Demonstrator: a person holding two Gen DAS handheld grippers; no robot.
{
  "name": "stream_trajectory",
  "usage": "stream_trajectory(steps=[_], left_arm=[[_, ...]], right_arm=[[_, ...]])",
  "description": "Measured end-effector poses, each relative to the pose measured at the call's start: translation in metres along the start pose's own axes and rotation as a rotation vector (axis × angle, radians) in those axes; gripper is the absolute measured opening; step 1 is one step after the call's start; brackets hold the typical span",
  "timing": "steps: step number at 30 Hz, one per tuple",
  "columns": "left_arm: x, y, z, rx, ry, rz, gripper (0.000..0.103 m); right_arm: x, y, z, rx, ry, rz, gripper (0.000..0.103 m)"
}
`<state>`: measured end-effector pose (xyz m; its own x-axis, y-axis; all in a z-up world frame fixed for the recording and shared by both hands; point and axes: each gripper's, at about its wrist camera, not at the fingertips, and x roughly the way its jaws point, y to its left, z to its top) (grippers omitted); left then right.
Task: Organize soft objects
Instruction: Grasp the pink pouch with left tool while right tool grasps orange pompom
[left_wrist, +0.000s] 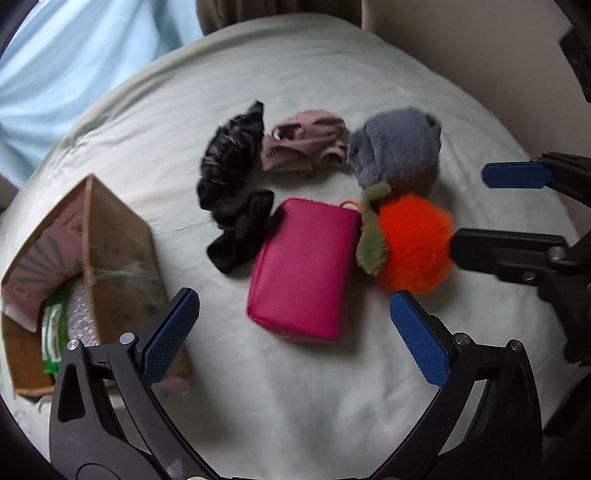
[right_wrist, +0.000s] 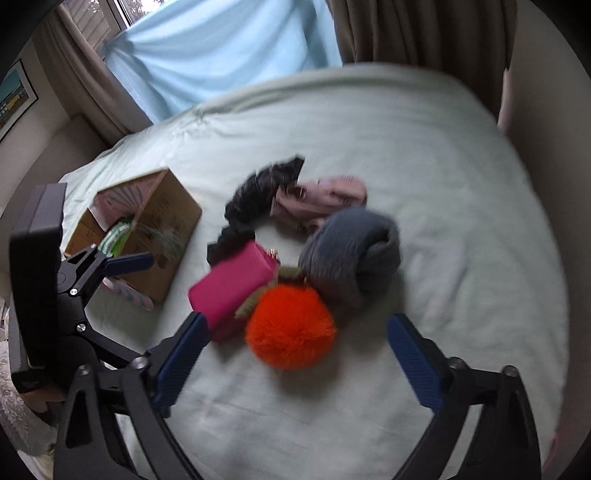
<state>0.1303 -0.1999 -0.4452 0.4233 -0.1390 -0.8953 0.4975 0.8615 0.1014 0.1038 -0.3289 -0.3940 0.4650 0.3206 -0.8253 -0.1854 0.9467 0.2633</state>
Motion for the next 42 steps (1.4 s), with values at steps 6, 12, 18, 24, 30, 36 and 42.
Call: stream_trajectory(steps=[6,12,18,24,30,36,42], left_arm=[[0.033,-0.004,0.001,0.007,0.035,0.013,0.102],[0.057,-0.004,0.007,0.008,0.066,-0.014,0.090],[0.072,-0.008,0.011,0.029,0.088,-0.033,0.074],[0.072,0.000,0.020,0.033,0.091,-0.040,0.060],[0.061,0.009,0.023,0.033,0.080,-0.033,0.052],[0.044,0.008,0.021,0.027,0.086,-0.029,0.050],[0.004,0.007,0.027,0.014,0.054,-0.020,0.049]], right_arm=[[0.038,-0.006,-0.008,0.003,0.058,0.048,0.087],[0.064,-0.005,-0.007,-0.041,0.093,0.098,0.068],[0.081,-0.007,-0.011,-0.036,0.136,0.122,0.044],[0.085,-0.012,-0.014,0.015,0.132,0.140,0.036],[0.080,-0.011,-0.014,0.041,0.124,0.139,0.036],[0.063,-0.016,-0.017,0.083,0.106,0.133,0.036],[0.033,-0.007,-0.009,0.097,0.059,0.115,0.035]])
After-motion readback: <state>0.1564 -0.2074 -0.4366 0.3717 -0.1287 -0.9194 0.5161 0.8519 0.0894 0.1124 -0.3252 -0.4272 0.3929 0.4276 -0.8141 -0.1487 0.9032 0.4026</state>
